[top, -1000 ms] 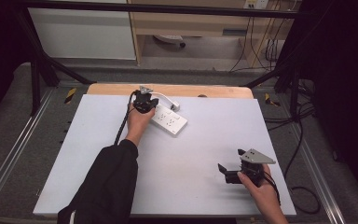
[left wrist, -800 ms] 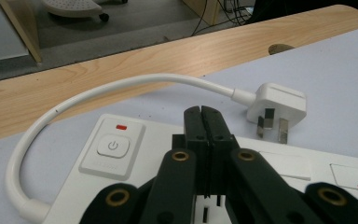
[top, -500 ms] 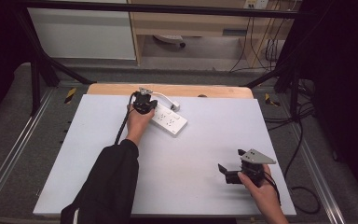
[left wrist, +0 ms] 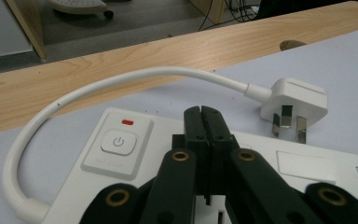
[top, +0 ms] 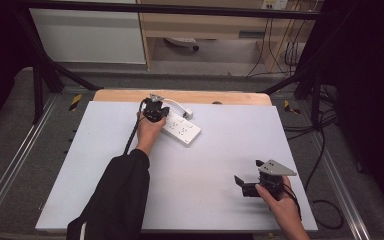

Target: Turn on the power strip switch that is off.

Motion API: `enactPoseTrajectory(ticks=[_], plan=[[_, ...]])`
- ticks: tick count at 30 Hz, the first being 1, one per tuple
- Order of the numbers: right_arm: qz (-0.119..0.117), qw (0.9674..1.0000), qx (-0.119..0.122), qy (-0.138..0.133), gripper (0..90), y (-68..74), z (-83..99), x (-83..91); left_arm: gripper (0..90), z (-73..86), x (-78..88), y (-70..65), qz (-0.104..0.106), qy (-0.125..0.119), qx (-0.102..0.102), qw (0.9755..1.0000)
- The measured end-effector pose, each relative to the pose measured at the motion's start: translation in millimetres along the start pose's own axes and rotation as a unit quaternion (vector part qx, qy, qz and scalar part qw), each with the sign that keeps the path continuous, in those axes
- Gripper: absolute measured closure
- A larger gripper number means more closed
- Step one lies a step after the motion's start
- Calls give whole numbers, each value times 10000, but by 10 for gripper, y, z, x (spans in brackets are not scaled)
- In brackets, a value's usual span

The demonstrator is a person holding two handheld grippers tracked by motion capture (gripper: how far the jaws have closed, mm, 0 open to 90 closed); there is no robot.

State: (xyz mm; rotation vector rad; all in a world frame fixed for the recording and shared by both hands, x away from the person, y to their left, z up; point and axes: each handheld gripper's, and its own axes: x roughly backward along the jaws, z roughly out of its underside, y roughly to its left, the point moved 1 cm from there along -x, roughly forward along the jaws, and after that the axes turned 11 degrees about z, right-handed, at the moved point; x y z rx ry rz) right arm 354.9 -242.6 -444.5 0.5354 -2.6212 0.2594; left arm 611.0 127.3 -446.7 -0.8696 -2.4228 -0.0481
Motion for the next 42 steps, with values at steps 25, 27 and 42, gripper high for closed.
enactPoseTrajectory(ticks=[25,27,42], plan=[[0,10000,16,31,23,-10,6,-15,900,10,-9,1,-104,19,-91,9999],[4,10000,11,41,23,-10,7,-18,900,20,-6,23,-122,47,-57,9999],[1,10000,26,53,22,-14,11,-20,900,19,-26,-24,29,-87,-124,9999]])
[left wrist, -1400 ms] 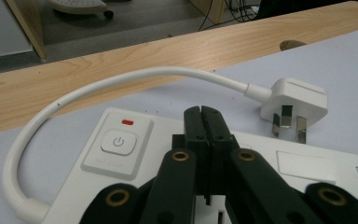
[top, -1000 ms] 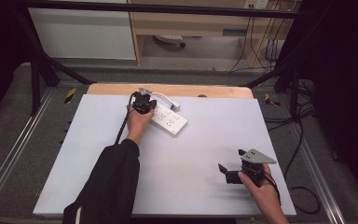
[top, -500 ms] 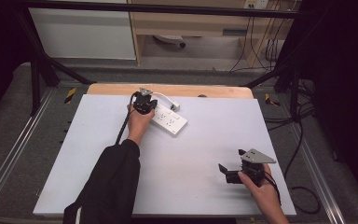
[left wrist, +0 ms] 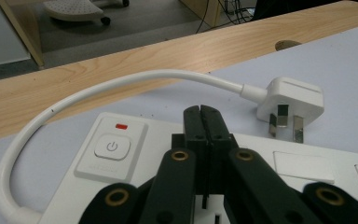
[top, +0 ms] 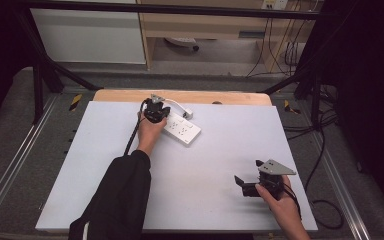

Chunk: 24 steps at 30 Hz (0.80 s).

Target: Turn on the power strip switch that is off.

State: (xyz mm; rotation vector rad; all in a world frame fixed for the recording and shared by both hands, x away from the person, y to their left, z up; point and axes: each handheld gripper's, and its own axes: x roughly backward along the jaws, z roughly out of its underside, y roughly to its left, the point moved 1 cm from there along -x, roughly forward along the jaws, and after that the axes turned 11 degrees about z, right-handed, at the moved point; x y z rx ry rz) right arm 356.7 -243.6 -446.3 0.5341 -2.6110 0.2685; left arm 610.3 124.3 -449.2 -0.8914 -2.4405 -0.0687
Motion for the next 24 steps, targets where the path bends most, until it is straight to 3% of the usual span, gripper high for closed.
enactPoseTrajectory(ticks=[3,7,12,15,24], plan=[[-4,10000,-3,8,22,-1,1,-2,900,-4,-12,-18,-43,17,-115,9999],[-18,10000,16,31,22,8,3,-4,900,15,-15,13,-22,0,56,10000],[-23,10000,11,34,22,3,2,-1,900,21,-14,7,21,-1,-85,10000],[-18,10000,-2,19,22,4,1,-1,900,22,3,13,55,-16,-38,10000],[-15,10000,33,24,22,11,-1,-11,900,-81,87,-51,178,-255,-117,9994]])
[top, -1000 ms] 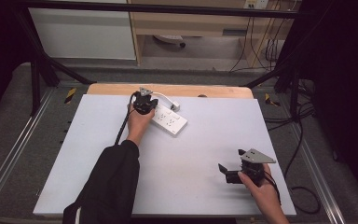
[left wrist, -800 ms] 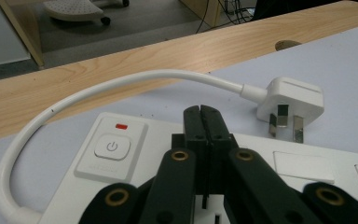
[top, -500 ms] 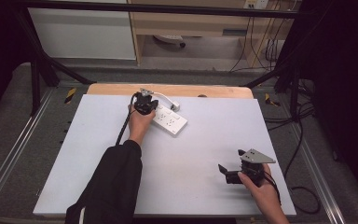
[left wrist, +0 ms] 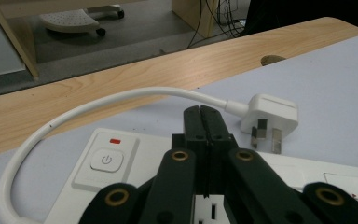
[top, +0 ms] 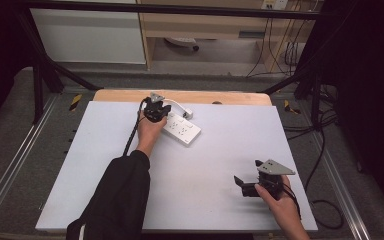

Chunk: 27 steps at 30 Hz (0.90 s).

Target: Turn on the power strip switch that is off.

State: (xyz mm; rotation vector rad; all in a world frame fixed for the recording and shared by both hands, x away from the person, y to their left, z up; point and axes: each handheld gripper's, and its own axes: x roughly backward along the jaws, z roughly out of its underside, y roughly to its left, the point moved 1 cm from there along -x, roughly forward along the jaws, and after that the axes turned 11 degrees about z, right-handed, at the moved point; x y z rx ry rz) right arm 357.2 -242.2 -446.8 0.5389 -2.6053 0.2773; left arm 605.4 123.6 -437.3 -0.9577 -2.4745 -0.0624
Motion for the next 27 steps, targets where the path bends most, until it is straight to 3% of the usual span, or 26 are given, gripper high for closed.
enactPoseTrajectory(ticks=[16,23,27], plan=[[17,10000,8,25,22,4,1,-11,899,-97,141,-62,123,-57,92,9999],[22,10000,7,18,22,3,0,-7,752,-161,213,-73,98,-201,65,9997],[26,10000,4,14,22,2,-2,-8,682,-179,242,-68,101,-234,150,9996]])
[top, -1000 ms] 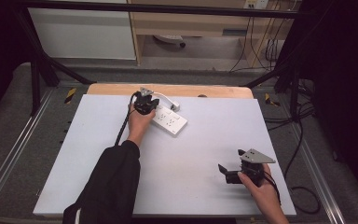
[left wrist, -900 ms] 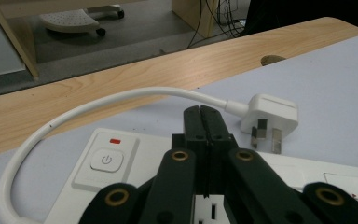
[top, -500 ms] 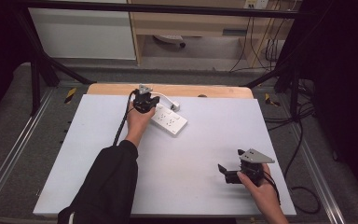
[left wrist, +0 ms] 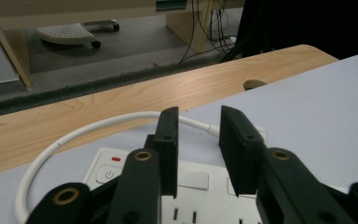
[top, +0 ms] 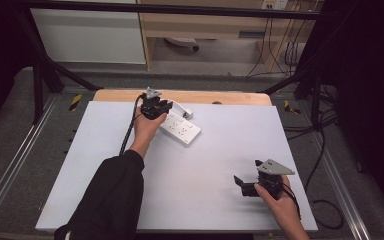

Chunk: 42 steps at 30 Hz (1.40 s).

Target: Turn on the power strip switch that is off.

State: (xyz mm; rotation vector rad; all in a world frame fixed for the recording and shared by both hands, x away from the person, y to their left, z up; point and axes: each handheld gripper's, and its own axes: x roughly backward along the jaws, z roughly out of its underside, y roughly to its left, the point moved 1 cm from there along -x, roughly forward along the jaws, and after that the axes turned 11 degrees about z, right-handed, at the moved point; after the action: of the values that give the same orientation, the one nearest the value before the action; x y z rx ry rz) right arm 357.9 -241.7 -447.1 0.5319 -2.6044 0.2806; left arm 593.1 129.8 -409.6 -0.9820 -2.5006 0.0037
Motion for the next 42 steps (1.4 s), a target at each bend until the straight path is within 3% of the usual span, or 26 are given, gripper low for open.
enactPoseTrajectory(ticks=[11,25,32,36,42], plan=[[4,10000,0,0,22,-7,2,-2,560,-14,25,20,57,-98,62,9999],[-3,10000,5,12,22,-6,2,-5,319,-60,95,9,114,-162,174,9997],[-13,10000,-7,26,22,-2,3,-13,105,-74,133,24,102,-106,317,9994],[-15,10000,-3,24,22,-3,4,-11,60,-64,135,36,90,-6,384,9992],[-17,10000,4,35,22,3,4,-13,66,-78,177,15,-45,136,394,9991]])
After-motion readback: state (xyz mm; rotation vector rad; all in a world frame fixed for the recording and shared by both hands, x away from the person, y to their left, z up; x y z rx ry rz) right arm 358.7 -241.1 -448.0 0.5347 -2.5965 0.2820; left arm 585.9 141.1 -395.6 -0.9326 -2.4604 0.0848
